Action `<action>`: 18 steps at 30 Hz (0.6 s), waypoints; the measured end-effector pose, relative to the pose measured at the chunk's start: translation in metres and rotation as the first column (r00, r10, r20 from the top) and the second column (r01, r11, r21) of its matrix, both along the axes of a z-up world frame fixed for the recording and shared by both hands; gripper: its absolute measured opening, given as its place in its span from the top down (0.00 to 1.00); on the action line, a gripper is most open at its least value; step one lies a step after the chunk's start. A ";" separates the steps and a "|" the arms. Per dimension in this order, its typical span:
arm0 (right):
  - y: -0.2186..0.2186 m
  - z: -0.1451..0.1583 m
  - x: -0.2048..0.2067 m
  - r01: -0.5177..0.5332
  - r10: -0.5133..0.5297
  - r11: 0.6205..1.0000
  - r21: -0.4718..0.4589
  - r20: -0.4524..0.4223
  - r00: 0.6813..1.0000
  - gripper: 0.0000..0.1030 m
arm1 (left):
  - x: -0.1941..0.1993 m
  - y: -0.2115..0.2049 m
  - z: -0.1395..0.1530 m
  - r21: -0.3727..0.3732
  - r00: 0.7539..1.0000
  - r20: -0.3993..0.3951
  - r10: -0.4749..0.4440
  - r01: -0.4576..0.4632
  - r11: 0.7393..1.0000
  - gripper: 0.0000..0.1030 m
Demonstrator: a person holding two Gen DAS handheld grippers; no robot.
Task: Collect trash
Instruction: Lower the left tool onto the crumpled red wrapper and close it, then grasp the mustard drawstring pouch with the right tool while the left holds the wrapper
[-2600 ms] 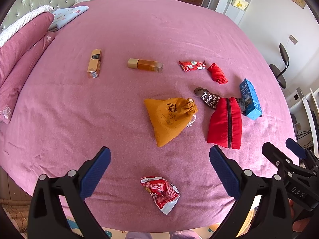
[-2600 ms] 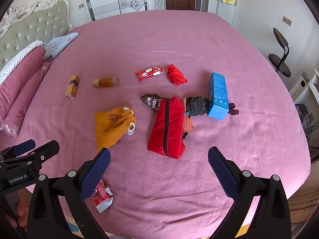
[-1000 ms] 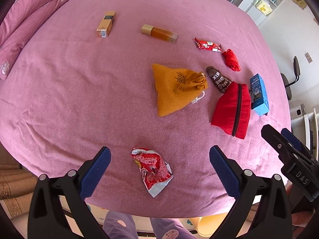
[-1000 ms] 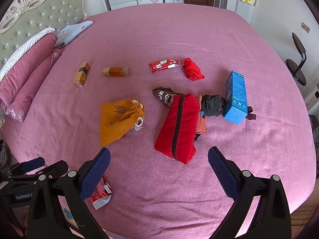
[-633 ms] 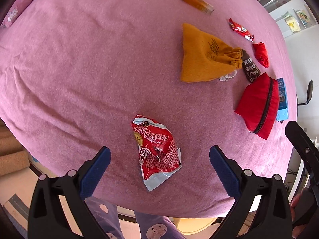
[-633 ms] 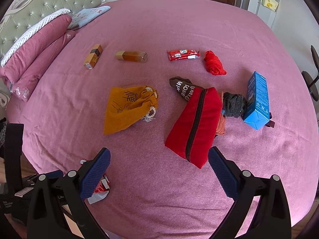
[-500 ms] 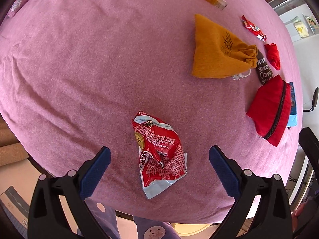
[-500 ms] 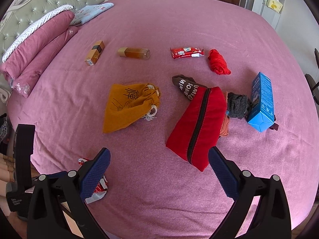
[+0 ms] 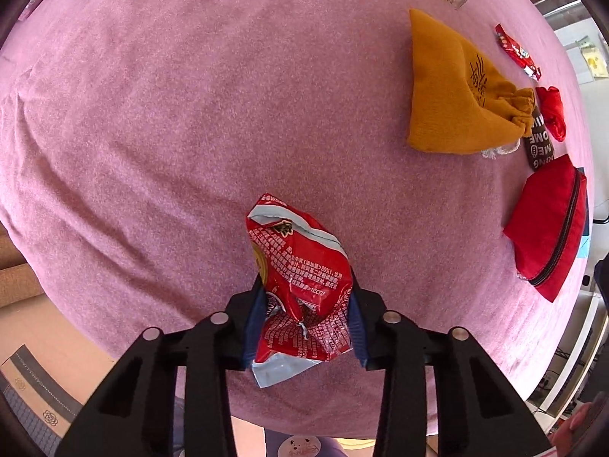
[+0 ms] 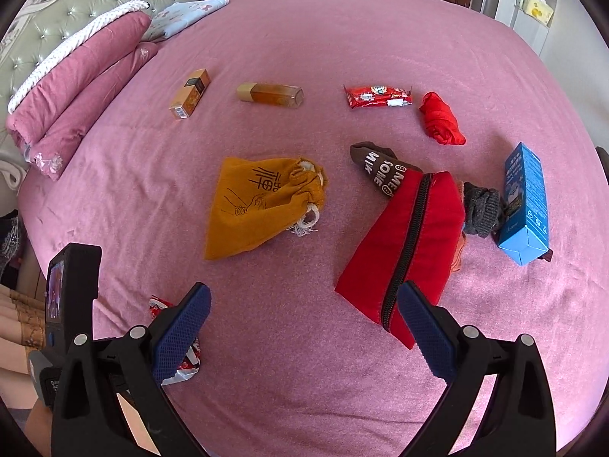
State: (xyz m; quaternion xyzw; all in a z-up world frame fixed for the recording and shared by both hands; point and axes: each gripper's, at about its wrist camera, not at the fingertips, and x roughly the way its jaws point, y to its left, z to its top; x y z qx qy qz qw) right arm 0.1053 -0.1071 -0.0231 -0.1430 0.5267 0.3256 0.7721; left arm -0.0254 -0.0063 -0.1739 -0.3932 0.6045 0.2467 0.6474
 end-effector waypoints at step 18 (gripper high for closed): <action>0.084 -0.074 0.047 0.227 -0.230 0.973 -0.038 -0.225 0.947 0.18 | 0.059 0.101 0.051 0.101 0.972 0.214 -0.100 0.080 0.992 0.71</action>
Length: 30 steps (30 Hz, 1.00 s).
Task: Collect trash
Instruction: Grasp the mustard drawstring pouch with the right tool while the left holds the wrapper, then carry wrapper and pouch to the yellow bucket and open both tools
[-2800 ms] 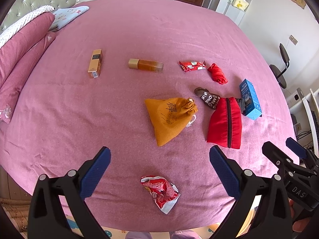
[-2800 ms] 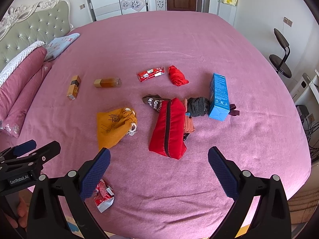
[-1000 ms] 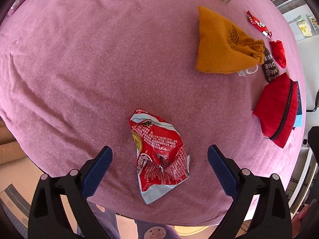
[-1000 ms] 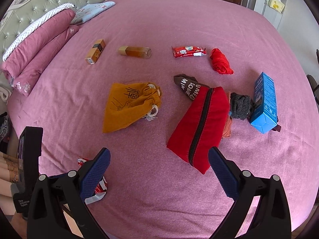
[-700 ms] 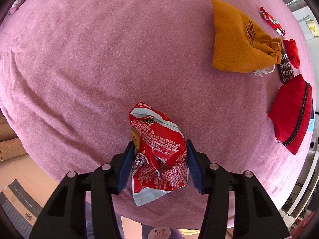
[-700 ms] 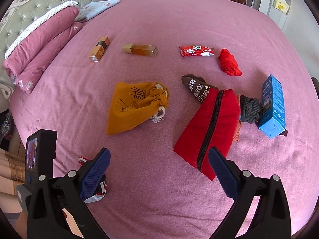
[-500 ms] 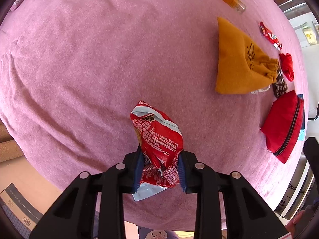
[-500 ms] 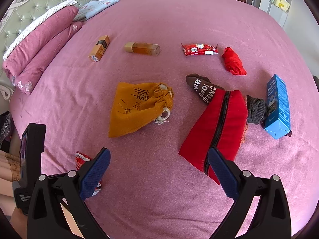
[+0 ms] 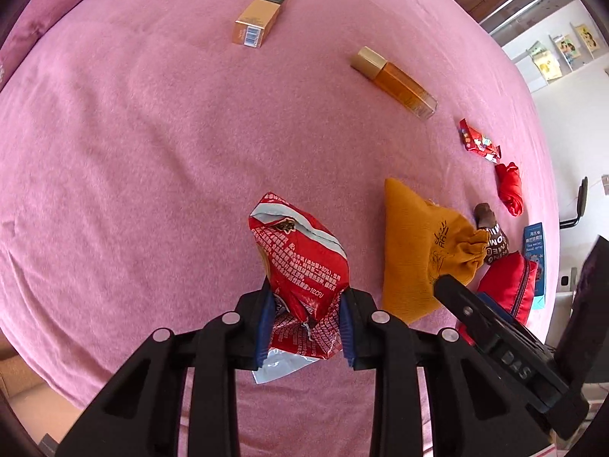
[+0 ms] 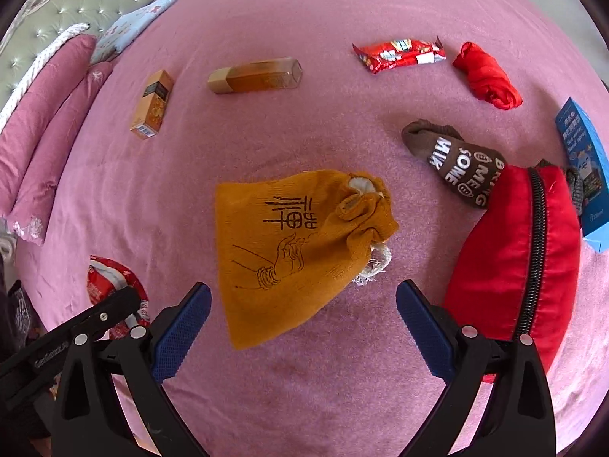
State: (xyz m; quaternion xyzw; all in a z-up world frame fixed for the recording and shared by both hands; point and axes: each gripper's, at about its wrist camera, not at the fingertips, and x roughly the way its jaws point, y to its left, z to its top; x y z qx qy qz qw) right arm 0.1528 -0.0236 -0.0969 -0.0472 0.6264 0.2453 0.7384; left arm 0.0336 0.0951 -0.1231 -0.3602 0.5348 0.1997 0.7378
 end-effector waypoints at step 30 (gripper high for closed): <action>-0.148 0.103 -0.097 0.340 -0.341 0.940 0.031 0.040 0.939 0.82 | -0.001 -0.120 0.064 -0.027 0.811 0.059 -0.581 0.584 0.812 0.71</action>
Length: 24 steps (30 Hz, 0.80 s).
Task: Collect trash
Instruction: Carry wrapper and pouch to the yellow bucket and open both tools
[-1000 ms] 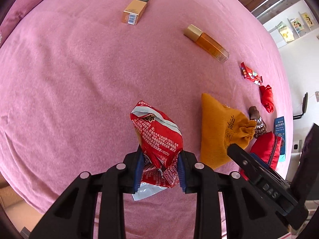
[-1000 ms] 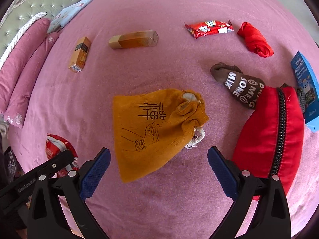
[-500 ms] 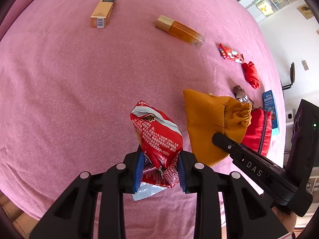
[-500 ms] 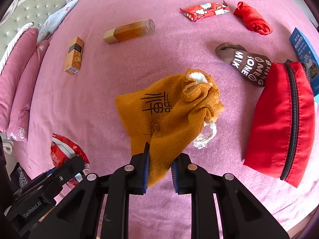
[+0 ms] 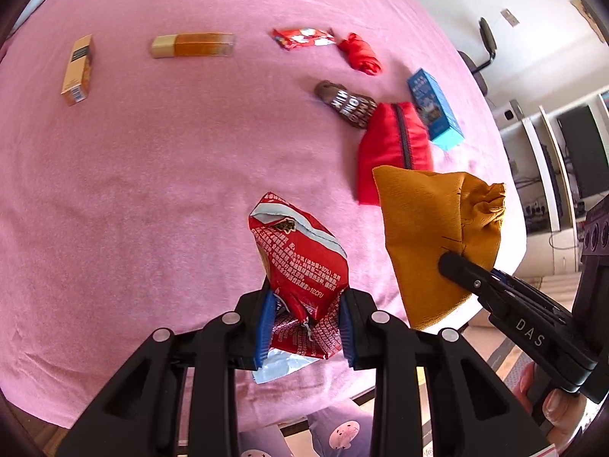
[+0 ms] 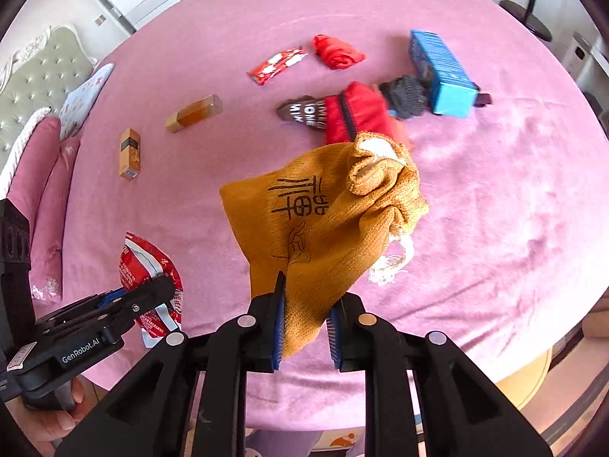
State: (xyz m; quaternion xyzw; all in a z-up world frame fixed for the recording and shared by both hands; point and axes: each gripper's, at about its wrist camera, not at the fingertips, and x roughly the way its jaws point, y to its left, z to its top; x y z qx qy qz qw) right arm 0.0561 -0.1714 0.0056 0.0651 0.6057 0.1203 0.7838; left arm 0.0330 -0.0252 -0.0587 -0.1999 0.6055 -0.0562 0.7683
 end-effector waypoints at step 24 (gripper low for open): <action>-0.369 0.001 -0.176 0.519 -0.524 0.851 -0.078 -0.070 0.849 0.82 | -0.053 -0.413 -0.007 -0.081 0.776 -0.076 -0.626 0.620 0.780 0.71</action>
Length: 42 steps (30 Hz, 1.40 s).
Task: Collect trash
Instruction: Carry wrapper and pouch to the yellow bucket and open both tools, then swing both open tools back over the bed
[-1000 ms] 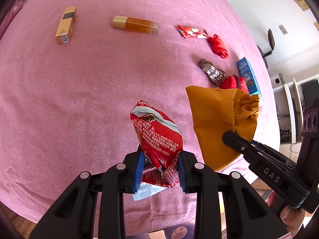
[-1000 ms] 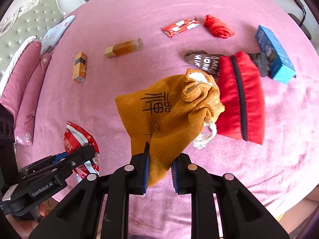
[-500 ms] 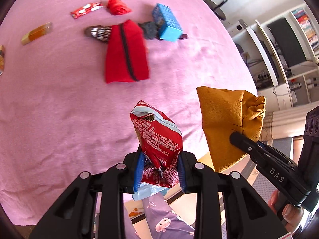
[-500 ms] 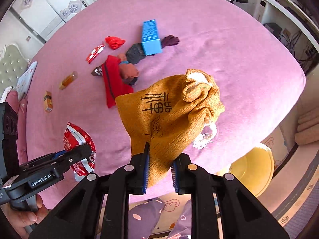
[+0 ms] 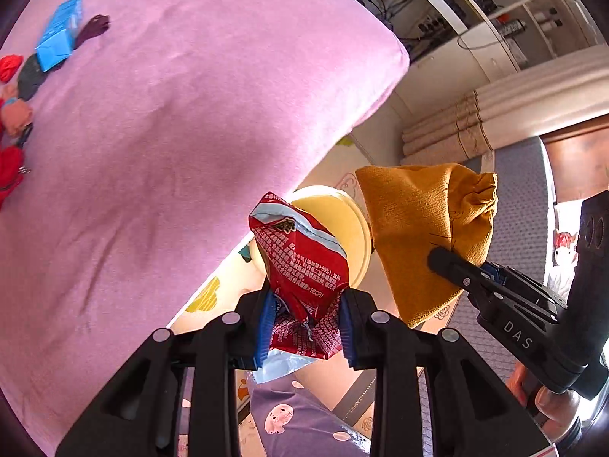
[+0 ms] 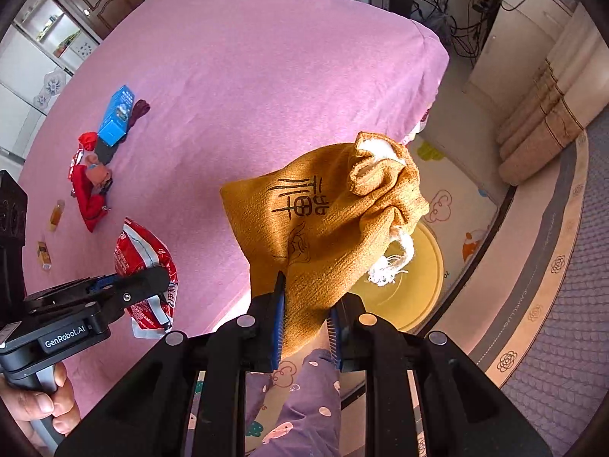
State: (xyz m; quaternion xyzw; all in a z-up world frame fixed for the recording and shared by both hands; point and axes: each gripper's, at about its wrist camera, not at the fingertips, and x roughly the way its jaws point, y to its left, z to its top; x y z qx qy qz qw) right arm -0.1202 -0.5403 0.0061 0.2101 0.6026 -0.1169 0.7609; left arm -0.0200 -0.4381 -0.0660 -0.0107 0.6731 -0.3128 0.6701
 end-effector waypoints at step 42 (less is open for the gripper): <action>-0.050 -0.017 -0.013 0.079 -0.078 0.996 0.041 -0.032 0.996 0.60 | -0.015 -0.061 -0.045 0.064 0.994 -0.077 -0.078 0.083 0.994 0.24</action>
